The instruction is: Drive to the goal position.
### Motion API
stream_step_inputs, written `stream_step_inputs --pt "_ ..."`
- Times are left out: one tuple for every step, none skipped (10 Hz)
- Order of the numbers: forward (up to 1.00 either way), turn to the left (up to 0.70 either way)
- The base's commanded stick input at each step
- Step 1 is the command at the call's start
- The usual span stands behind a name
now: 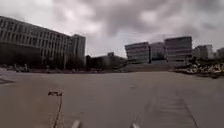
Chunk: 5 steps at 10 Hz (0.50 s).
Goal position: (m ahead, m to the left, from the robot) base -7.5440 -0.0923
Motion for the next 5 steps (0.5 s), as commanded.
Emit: stream_step_inputs --pt "1.0 -0.08" --pt "1.0 -0.17" --pt "1.0 0.0" --pt "1.0 -0.03" --pt "1.0 -0.14"
